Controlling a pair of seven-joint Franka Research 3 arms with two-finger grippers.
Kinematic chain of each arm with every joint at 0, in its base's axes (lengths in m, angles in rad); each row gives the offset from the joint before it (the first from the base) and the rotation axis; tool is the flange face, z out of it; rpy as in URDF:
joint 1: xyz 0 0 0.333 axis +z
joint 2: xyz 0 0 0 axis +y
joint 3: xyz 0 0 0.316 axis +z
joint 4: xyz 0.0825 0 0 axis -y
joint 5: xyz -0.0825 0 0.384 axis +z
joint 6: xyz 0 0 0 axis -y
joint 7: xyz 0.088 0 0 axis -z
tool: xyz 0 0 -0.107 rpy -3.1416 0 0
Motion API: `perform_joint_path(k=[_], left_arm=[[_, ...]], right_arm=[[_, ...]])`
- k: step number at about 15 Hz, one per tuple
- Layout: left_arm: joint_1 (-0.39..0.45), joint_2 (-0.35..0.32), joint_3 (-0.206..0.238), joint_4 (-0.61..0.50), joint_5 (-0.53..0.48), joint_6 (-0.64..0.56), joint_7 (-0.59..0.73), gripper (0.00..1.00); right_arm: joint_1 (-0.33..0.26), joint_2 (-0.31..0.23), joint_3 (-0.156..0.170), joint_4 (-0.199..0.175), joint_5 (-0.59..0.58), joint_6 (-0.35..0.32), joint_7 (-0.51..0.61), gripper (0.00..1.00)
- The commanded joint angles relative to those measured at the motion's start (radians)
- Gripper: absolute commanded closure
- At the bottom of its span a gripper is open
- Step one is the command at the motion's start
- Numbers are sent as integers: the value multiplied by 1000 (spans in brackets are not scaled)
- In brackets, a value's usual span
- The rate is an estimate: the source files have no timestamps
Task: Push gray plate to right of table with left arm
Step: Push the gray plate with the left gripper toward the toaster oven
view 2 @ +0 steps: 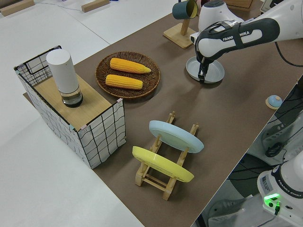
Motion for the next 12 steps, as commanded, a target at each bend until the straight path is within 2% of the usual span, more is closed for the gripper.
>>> perform_joint_path(k=[1,4,6,9,12], left_arm=[[-131,95,9,102,-7,14,-193,1000],[-247,175,11,191,-7,12,-353,1000],[-283,207,8,240,-7,11,-405,1000],[-307,218,-75,257,-12,12,-508,1000],[-323,276,-155,329,-2,12,-597,1000]], right_arm=[[-20,-3,17,9,6,-16,13,17],[-20,-3,16,9,6,-16,13,17],[-20,-3,17,9,6,-16,13,17],[-20,-3,17,9,4,-16,13,17],[-20,-3,17,9,6,-16,13,17]])
